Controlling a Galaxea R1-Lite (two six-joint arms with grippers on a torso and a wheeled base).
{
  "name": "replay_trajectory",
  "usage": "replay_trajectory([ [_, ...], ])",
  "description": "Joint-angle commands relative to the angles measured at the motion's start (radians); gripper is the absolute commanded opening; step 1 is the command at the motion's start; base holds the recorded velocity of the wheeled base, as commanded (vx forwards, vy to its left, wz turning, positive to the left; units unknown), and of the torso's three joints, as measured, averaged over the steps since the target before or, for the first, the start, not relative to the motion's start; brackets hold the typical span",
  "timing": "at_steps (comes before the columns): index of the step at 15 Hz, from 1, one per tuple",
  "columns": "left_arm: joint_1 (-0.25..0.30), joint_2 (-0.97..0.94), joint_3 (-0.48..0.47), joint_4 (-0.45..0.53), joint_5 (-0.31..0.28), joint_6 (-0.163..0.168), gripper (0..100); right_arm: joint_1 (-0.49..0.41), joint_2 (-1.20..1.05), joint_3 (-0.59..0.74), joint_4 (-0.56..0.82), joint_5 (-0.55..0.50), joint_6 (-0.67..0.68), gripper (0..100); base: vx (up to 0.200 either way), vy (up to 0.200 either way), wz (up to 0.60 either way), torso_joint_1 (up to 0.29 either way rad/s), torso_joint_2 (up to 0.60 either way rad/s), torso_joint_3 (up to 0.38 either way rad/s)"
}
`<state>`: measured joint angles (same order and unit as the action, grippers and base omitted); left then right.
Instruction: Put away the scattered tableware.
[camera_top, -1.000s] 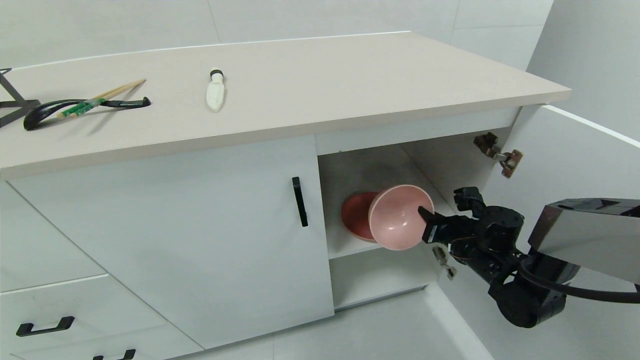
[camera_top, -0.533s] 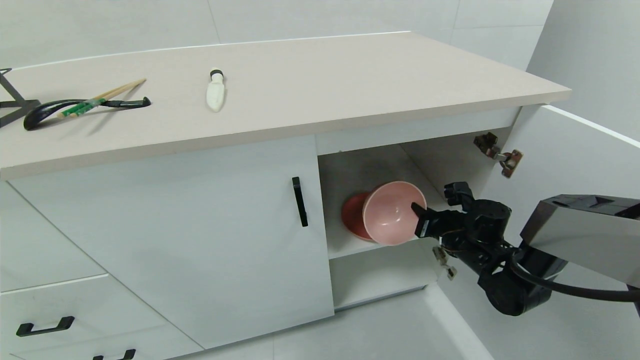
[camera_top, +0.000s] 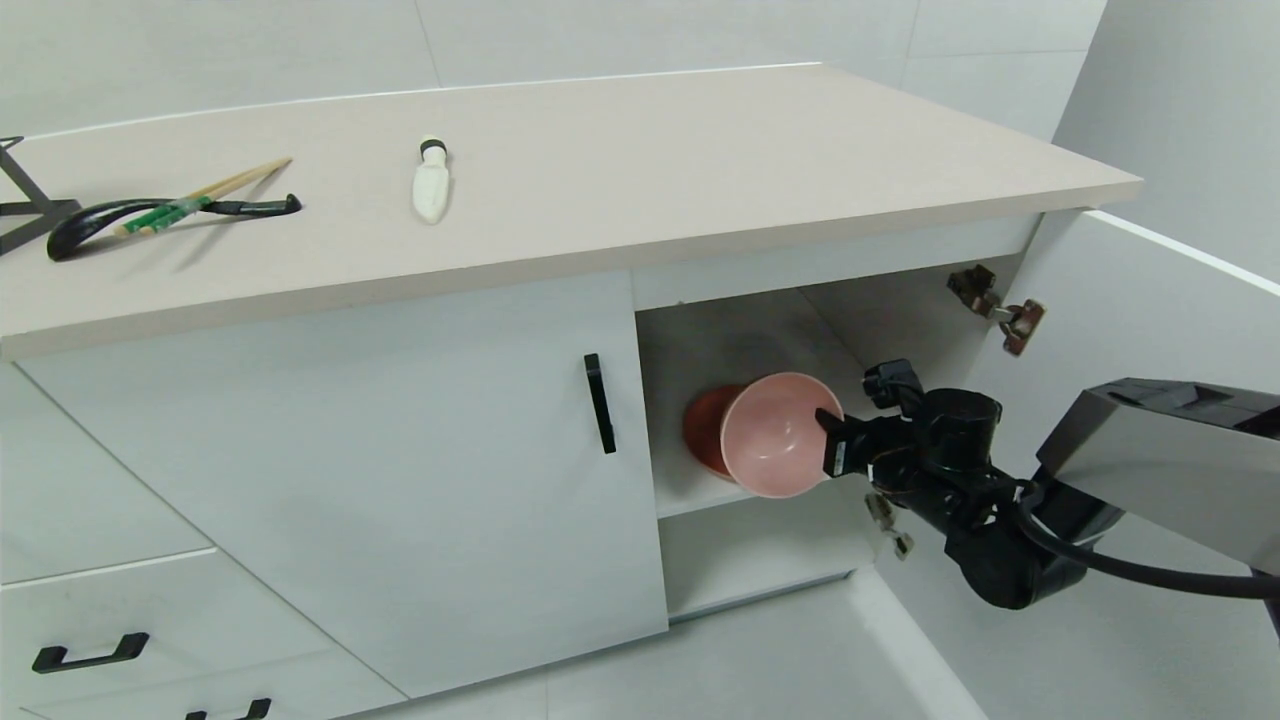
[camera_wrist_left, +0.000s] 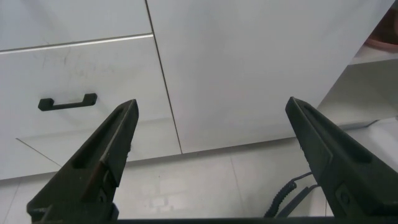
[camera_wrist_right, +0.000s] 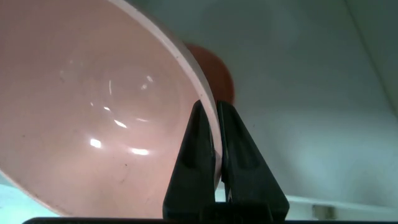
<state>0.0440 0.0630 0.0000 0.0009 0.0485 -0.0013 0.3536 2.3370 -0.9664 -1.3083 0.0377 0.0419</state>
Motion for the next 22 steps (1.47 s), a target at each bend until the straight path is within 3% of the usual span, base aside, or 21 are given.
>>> replay_trajectory([
  [1,0.0,0.005,0.0,0.001,0.001,0.0,100,0.001,-0.013,-0.046,0.029,0.005,-0.005,0,0.0,0.0,0.0,0.0,0.0,0.0],
  [4,0.0,0.005,0.0,0.001,0.001,0.0,100,-0.001,0.005,-0.133,0.044,0.024,-0.005,0,0.0,0.0,0.0,0.0,0.0,0.0],
  [12,0.0,0.005,0.0,0.001,0.001,0.0,100,0.004,0.084,-0.201,0.04,0.028,0.001,0,0.0,0.0,0.0,0.0,0.0,0.0],
  [22,0.0,0.005,0.0,0.001,0.001,0.0,100,0.015,0.105,-0.207,0.038,0.028,0.001,0,0.0,0.0,0.0,0.0,0.0,0.0],
])
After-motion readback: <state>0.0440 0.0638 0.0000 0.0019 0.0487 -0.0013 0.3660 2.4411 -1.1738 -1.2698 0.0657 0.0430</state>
